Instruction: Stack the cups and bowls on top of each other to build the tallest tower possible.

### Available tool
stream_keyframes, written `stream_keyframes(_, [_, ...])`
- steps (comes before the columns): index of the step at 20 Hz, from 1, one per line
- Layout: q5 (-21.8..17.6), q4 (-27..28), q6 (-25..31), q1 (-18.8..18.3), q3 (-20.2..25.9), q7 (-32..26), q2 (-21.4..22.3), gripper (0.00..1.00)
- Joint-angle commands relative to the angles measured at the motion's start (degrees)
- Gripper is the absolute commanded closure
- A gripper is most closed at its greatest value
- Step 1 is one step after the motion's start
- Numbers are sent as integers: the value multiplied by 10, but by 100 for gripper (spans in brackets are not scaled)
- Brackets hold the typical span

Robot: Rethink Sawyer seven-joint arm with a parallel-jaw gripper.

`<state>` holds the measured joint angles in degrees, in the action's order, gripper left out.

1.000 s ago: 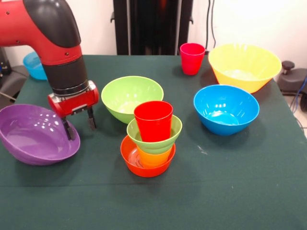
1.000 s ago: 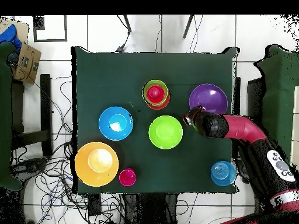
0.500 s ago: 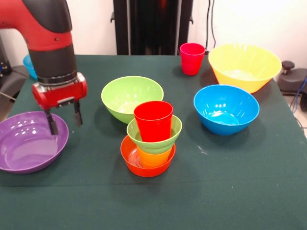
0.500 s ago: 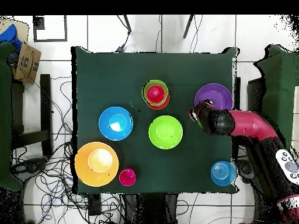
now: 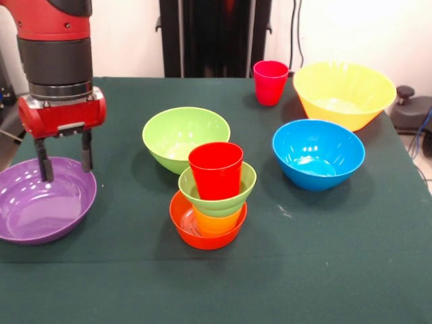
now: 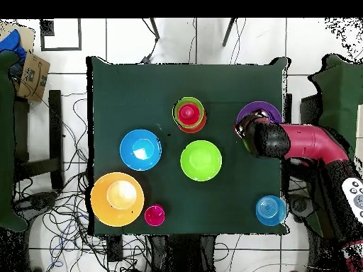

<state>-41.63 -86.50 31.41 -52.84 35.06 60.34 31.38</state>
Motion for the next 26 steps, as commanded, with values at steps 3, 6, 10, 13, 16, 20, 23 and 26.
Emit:
stream_keyframes(3, [-35,36,-30,-30,-9,-36,-81,0])
stream_keyframes(6, [-27,36,-43,-54,3,-41,-118,0])
stream_keyframes(10, [-24,30,-49,-70,9,-34,-135,0])
stream_keyframes(13, [-23,34,-46,-75,9,-32,-146,0])
stream_keyframes(16, [-22,36,-49,-81,12,-29,-160,0])
stream_keyframes(20, [-20,21,-56,-88,14,-21,-163,0])
stream_keyframes(23, [-9,7,-34,-76,3,-2,-142,0])
stream_keyframes(26, [-6,-3,-24,-64,-8,12,-118,0])
